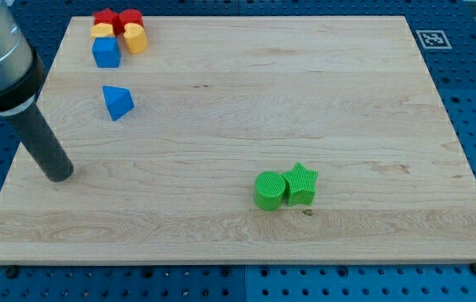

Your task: Keep the blue triangle on the right side of the blue cube

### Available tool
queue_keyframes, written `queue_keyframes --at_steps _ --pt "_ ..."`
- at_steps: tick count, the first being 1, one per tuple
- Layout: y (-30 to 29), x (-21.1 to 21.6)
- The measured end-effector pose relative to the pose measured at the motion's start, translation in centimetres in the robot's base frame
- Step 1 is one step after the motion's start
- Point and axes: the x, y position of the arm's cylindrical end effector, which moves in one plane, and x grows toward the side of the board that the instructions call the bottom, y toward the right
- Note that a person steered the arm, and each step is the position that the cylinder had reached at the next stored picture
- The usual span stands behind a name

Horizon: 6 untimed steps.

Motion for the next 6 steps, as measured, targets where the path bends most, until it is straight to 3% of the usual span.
queue_keyframes --at_steps 2,6 --pt "6.2 1.6" --pt "5.1 -6.8"
